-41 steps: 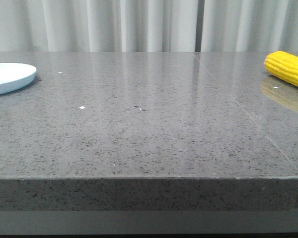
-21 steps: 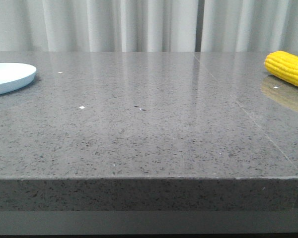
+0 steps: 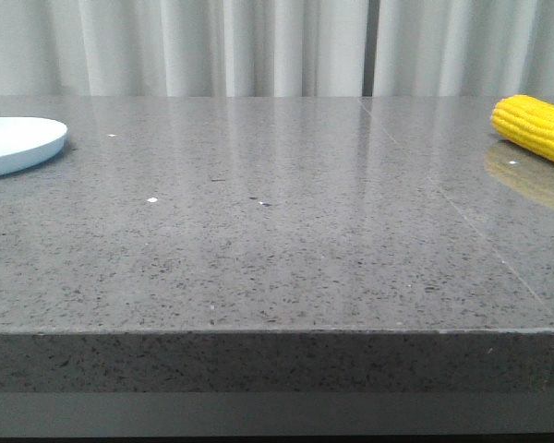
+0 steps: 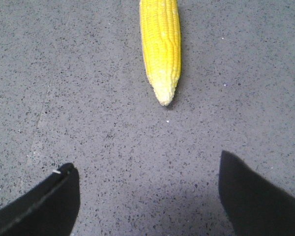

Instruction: Place corn on plate with both arms

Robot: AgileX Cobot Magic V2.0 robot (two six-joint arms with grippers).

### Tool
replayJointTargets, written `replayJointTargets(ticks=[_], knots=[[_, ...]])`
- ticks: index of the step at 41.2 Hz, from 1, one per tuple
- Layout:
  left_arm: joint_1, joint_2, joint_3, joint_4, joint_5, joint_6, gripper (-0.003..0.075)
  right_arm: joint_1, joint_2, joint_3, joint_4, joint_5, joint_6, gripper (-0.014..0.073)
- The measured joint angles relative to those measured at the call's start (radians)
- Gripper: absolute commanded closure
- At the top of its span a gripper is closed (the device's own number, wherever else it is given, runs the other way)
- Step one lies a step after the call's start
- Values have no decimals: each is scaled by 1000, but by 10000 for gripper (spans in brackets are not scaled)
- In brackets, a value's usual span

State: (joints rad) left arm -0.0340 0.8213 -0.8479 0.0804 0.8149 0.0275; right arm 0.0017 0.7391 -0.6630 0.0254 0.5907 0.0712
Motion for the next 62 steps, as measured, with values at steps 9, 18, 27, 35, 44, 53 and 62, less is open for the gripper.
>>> replayJointTargets(ticks=[9, 18, 27, 35, 44, 53, 62], knots=[[17, 141, -85, 51, 52, 0, 121, 0, 0, 0, 0, 0, 0, -1], [151, 333, -228, 14, 96, 24, 121, 0, 0, 0, 0, 0, 0, -1], [305, 527, -349, -283, 110, 240, 121, 0, 0, 0, 0, 0, 0, -1], [386, 702, -447, -436, 114, 331, 121, 0, 0, 0, 0, 0, 0, -1], [391, 854, -544, -464, 114, 350, 121, 0, 0, 0, 0, 0, 0, -1], [391, 956, -602, -493, 114, 362, 121, 0, 0, 0, 0, 0, 0, -1], [384, 1015, -613, -506, 114, 387, 129, 0, 0, 0, 0, 0, 0, -1]])
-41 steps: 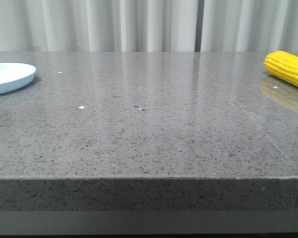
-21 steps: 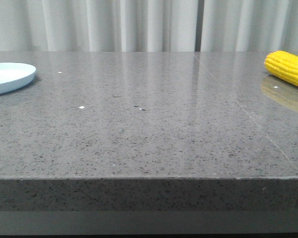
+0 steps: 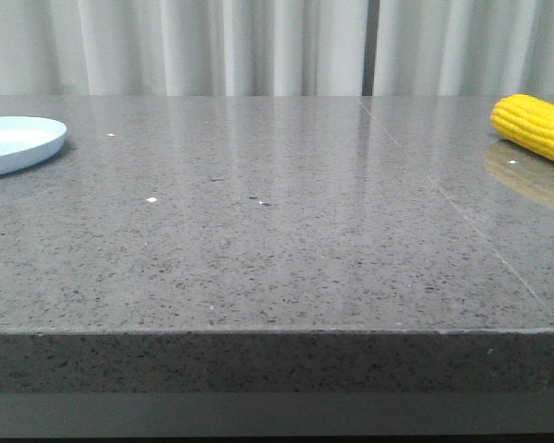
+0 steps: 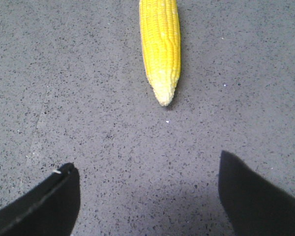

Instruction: Place corn on plate with both arms

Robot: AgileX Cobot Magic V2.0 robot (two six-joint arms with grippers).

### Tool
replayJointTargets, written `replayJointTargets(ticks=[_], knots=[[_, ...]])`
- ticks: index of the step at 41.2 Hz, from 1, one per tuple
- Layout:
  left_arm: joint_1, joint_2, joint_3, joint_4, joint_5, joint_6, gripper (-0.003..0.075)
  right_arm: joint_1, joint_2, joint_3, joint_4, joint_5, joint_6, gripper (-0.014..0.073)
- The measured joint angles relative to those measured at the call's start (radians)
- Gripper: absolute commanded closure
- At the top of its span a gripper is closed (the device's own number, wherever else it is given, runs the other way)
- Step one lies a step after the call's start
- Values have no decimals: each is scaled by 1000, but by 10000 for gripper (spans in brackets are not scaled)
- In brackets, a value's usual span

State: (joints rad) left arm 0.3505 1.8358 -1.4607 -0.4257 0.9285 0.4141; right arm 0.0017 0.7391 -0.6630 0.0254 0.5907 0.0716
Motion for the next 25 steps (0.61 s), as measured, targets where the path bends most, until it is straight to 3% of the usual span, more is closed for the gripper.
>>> replayJointTargets(ticks=[5, 16, 25], knots=[[-8, 5, -4, 2, -2, 16, 251, 0, 0, 0, 0, 0, 0, -1], [-12, 17, -4, -1, -19, 25, 727, 0, 0, 0, 0, 0, 0, -1], [-14, 19, -4, -16, -20, 25, 741, 0, 0, 0, 0, 0, 0, -1]])
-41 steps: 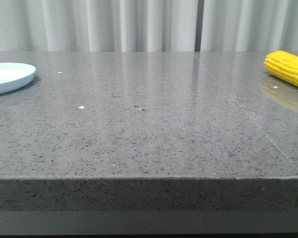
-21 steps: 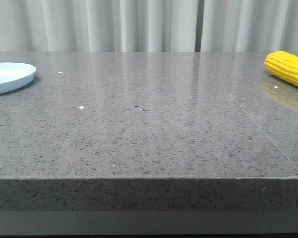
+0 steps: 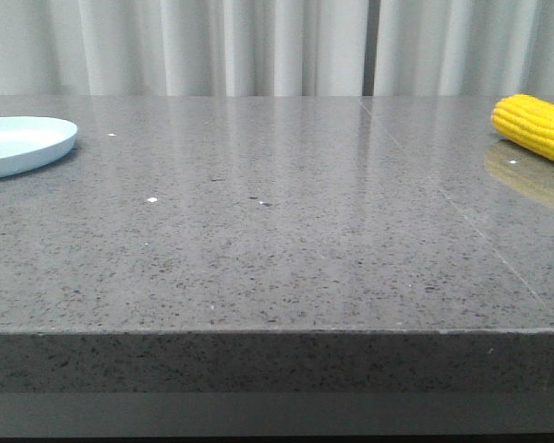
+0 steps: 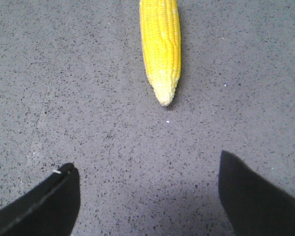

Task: Place corn on plate with both arms
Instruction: 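Push the light blue plate with the left gripper toward the table center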

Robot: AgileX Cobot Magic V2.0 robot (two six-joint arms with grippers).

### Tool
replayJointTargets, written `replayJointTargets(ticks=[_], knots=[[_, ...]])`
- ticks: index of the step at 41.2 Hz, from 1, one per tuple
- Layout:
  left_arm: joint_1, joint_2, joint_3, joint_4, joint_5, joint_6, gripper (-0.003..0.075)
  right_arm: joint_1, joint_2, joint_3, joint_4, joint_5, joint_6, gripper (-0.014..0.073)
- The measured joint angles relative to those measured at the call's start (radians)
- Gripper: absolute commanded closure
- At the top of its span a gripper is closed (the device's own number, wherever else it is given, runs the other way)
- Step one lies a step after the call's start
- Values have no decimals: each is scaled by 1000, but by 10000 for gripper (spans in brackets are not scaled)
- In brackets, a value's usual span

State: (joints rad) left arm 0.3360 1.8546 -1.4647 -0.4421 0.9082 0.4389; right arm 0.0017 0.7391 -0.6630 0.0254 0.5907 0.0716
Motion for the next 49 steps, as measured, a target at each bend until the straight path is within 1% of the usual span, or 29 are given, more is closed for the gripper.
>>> replayJointTargets(ticks=[2, 9, 17, 24, 33, 39, 49], knots=[[0, 0, -2, -15, 2, 0, 741, 0, 0, 0, 0, 0, 0, -1], [-11, -4, -55, -70, 72, 21, 741, 0, 0, 0, 0, 0, 0, -1], [-87, -31, -155, -171, 157, 35, 741, 0, 0, 0, 0, 0, 0, -1], [-206, -37, -220, -226, 200, 35, 741, 0, 0, 0, 0, 0, 0, -1], [-379, -20, -225, -226, 196, 35, 741, 0, 0, 0, 0, -2, 0, -1], [-488, 24, -227, -179, 171, 35, 741, 0, 0, 0, 0, -2, 0, -1], [-593, 99, -227, -104, 122, 16, 741, 0, 0, 0, 0, -2, 0, -1]])
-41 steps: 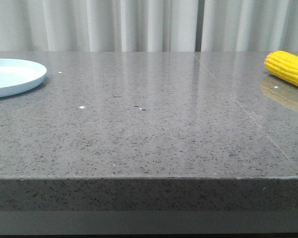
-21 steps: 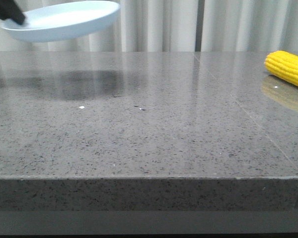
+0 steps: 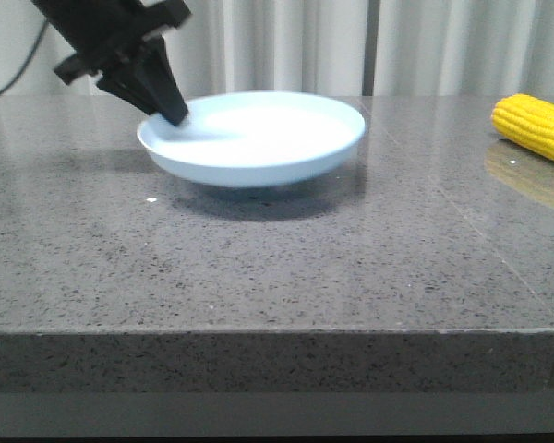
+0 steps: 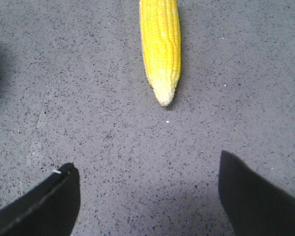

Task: Place corn on plate with both arms
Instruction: 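Push the light blue plate with the left gripper toward the table center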

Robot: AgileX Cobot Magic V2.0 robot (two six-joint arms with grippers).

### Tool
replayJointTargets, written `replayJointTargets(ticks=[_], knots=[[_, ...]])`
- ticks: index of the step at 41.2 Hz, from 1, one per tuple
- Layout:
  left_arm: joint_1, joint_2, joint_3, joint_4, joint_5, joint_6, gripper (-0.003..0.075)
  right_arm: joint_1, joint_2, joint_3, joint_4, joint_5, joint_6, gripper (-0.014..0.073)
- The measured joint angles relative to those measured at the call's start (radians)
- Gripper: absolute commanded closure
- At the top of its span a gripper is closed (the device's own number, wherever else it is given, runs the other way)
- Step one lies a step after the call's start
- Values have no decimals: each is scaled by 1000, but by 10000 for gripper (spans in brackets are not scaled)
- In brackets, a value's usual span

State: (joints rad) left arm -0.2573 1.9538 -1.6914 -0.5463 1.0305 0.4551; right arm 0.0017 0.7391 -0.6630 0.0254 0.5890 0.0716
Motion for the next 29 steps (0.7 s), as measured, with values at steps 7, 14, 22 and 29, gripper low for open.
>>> replayJointTargets(ticks=[7, 14, 22, 29], knots=[[-15, 11, 0, 18, -4, 0, 685, 0, 0, 0, 0, 0, 0, -1], [-15, 11, 0, 40, -6, -4, 405, 0, 0, 0, 0, 0, 0, -1], [-15, 11, -4, 50, 1, -14, 240, 0, 0, 0, 0, 0, 0, -1], [-38, -26, -6, 182, 3, -57, 240, 0, 0, 0, 0, 0, 0, -1]])
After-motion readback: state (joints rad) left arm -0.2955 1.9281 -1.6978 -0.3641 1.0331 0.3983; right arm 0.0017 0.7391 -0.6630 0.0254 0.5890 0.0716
